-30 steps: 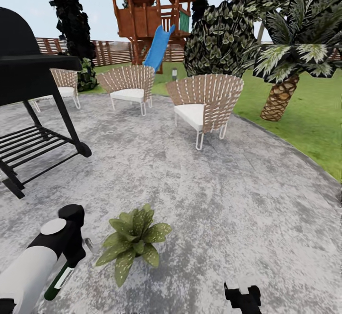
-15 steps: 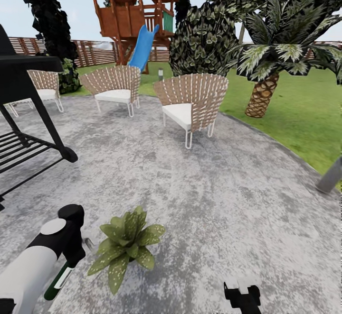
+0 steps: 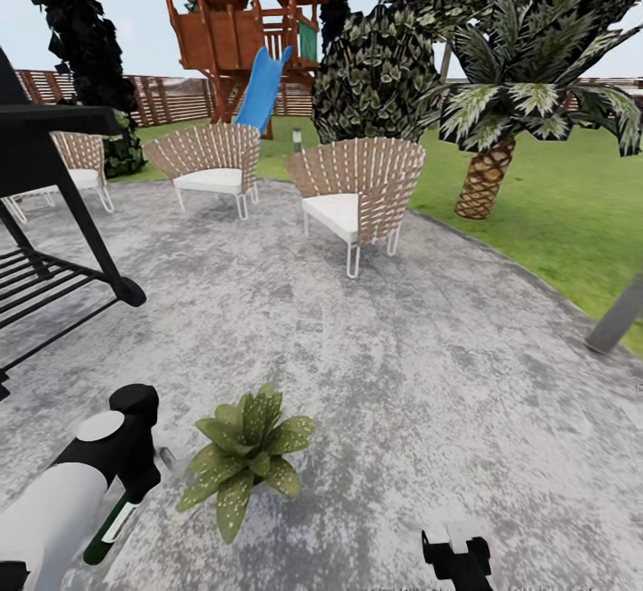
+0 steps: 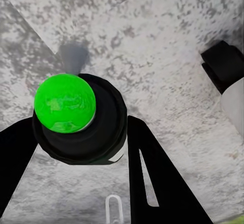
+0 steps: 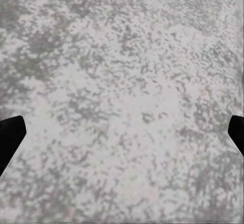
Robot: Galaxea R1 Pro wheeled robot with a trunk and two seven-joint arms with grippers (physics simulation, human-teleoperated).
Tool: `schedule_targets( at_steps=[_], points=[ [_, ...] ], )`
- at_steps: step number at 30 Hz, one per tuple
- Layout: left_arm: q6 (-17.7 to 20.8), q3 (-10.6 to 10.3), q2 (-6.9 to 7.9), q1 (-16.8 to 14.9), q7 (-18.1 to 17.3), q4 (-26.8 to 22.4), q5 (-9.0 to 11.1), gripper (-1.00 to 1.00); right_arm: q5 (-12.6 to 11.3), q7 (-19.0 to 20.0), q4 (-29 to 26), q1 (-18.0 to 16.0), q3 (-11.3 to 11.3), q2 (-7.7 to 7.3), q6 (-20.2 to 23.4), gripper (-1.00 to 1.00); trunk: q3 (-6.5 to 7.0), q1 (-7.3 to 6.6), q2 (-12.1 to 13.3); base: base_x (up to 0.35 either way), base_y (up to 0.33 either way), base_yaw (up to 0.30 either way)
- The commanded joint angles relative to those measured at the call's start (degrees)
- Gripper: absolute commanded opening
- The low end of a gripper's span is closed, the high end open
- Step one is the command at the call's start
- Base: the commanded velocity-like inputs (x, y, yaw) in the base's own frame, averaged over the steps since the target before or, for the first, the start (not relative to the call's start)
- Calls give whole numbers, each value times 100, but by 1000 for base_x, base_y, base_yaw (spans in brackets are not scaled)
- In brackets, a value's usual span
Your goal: Pick up the pesticide atomizer in the garden and spray insectifuge to fully cover both potted plants in the garden.
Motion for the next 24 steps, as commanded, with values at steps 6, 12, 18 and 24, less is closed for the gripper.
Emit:
schedule_targets(
  at_steps=[6, 12, 18, 24],
  points=[
    [74, -7, 42, -1, -47, -8, -32, -100, 7, -46, 8, -5, 47, -2, -7, 100, -5, -1, -2, 44, 135, -264],
    [79, -6, 7, -1, -47, -2, -32, -100, 7, -46, 5, -5, 47, -2, -7, 100, -5, -1, -2, 131, 289, -94],
    [79, -6, 6, -1, -47, -1, -32, -100, 5, -44, 5, -5, 47, -2, -7, 100, -5, -1, -2, 40, 297, -239],
    [79, 0, 6, -1, -47, -1, -35, -100, 8, -44, 5, -5, 47, -2, -7, 100, -5, -1, -2, 1, 299, -263]
  ],
)
